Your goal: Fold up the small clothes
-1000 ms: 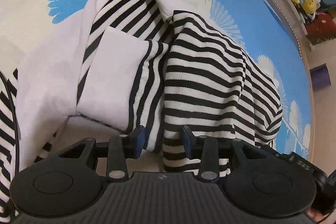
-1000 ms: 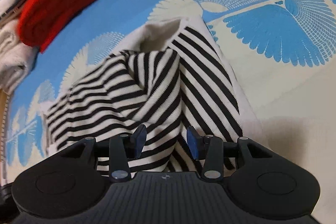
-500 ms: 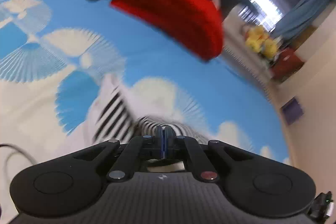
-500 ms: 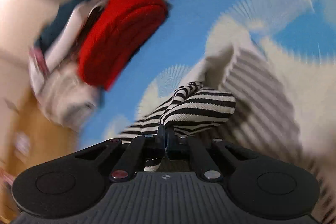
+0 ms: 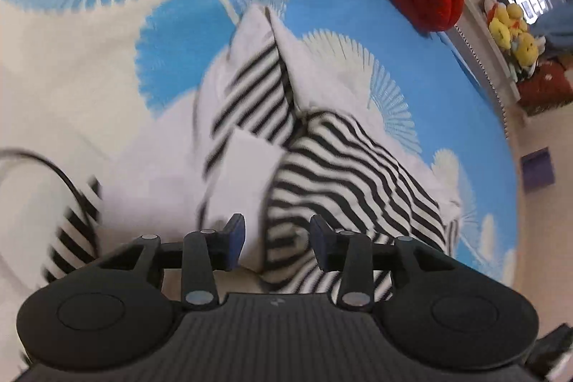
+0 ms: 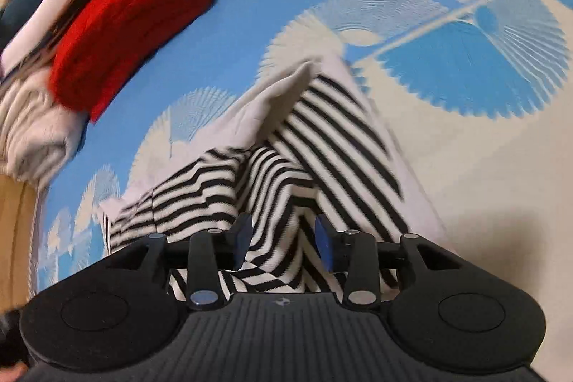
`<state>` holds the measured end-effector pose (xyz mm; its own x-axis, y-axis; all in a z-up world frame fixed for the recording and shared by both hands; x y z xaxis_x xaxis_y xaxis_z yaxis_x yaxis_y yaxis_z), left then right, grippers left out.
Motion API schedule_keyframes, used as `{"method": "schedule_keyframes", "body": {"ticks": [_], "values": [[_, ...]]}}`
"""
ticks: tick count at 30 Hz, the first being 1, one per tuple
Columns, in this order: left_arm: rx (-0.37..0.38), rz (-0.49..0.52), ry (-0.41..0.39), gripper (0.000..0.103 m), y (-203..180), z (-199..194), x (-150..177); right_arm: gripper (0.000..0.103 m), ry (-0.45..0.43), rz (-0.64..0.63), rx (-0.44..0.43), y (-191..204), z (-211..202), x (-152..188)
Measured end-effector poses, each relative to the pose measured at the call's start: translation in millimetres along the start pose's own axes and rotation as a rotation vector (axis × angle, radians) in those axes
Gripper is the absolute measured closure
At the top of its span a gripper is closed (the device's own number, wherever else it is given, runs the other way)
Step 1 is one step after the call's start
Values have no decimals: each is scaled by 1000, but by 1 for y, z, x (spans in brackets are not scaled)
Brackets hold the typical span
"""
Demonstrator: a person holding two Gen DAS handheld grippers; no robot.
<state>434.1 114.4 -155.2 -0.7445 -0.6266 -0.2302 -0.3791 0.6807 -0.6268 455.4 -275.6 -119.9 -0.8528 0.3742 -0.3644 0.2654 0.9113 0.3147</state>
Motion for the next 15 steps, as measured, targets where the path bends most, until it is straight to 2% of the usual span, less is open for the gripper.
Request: {"method": "schedule_keyframes", "body": {"ticks": [5,7,8,9,10,12,15], "values": [[-39,5,27,61,2,18,5,62,25,-138,51,20,18,11],[-47,5,5,80,3,19,2,66,25,-205,79,30,22,18],[-51,17,-17,99,2,14,-1,86,25,-230,84,32,24,21],[-50,37,-48,101,-1,7,-6,98,26,-245,75,36,28,21],[-46,62,-97,102,-7,-3,-12,102,24,-237,60,37,27,20],[-25,134,-194,102,-23,-24,-23,102,-4,-178,3,37,15,12],[-19,187,-256,102,-34,-41,-30,102,-44,-8,-194,38,-15,-6]]}}
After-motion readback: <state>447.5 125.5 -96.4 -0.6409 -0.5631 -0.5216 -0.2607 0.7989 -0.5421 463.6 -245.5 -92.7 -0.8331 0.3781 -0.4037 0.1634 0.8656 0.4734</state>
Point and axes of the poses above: each gripper's, at about its wrist camera, not at the fingertips, and z roughly the way its jaws point, y to its left, x to its underside, the point moved 9 cm from there along z, roughly the way its jaws point, and after that the axes turned 11 degrees about x, right-handed, at the moved point
